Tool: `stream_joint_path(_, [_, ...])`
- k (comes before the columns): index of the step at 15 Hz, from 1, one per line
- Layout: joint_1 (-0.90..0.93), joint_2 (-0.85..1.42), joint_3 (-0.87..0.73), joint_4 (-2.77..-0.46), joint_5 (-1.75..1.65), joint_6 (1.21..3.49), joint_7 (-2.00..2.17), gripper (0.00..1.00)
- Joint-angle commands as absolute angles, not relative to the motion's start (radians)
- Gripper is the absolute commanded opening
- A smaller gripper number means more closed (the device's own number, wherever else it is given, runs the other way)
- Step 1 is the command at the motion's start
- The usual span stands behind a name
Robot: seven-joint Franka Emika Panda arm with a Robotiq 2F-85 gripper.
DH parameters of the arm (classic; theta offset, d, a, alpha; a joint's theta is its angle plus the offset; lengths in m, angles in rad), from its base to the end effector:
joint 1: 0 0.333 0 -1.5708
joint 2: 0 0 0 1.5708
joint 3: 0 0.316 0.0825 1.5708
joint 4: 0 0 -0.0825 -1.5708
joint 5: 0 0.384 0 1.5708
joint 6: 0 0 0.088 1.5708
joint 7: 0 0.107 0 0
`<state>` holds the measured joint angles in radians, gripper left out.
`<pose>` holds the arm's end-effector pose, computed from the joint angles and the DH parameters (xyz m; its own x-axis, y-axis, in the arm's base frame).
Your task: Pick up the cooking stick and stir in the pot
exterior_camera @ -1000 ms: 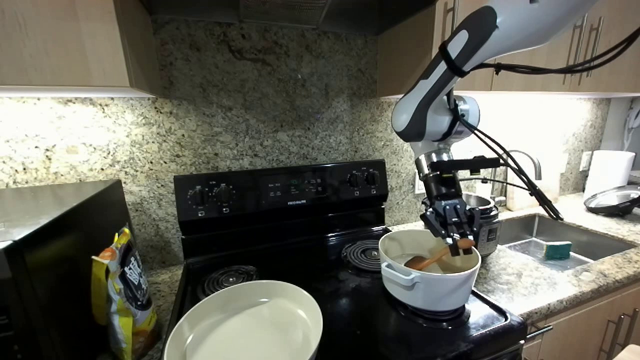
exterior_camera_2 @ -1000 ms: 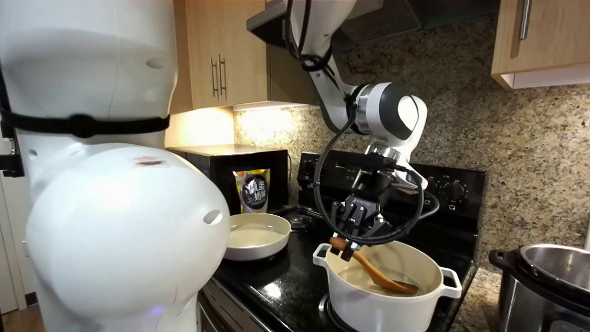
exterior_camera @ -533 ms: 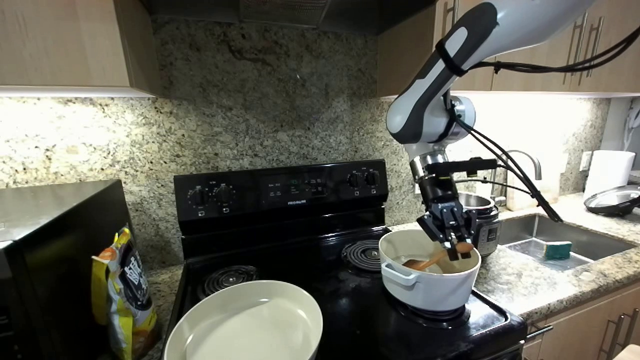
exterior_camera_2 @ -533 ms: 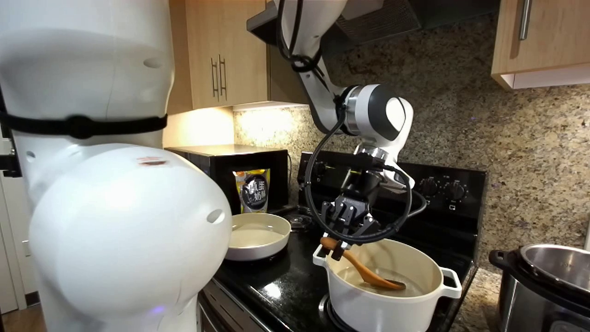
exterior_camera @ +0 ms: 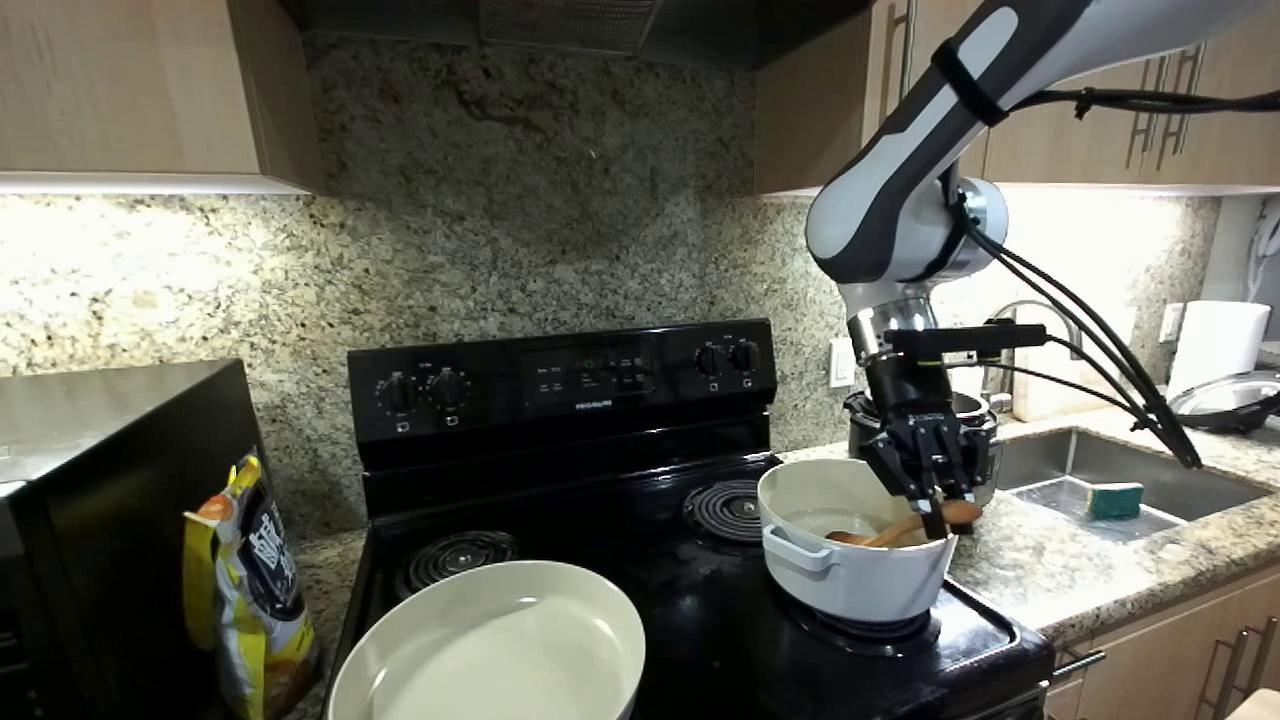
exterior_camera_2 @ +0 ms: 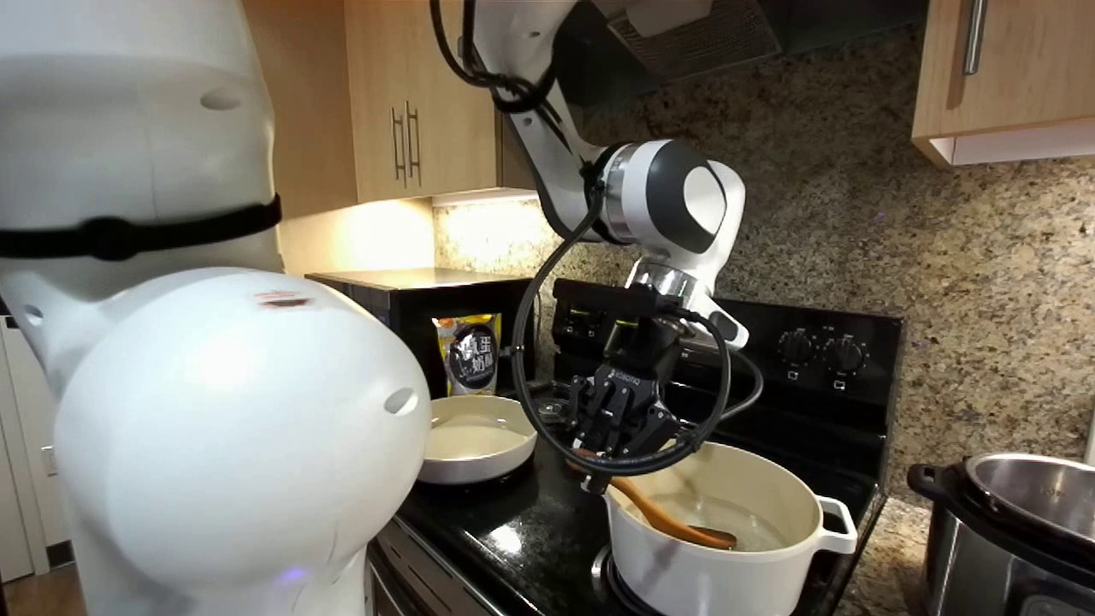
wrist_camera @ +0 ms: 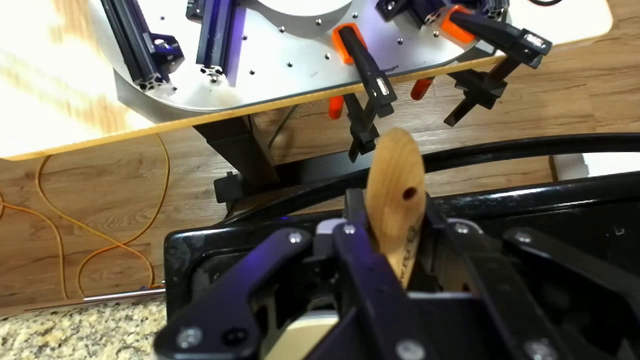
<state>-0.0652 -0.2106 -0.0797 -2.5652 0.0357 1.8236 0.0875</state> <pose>0.3633 -0.0490 0.3096 0.8351 -0.2090 -0.5089 -0.2413 -0.9704 0.0026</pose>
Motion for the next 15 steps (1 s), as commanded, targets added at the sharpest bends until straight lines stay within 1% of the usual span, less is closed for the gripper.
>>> stream_joint_path(1, [-0.079,-0.272,-0.078,-2.600,0.024,1.827,0.090,0.10])
stream_joint_path(8, [-0.088,-0.206,-0.104,-2.534,0.044,1.815,0.046,0.10])
stream_joint_path(15, [-0.085,-0.071,-0.116,-2.419,0.057,1.790,0.006,0.10])
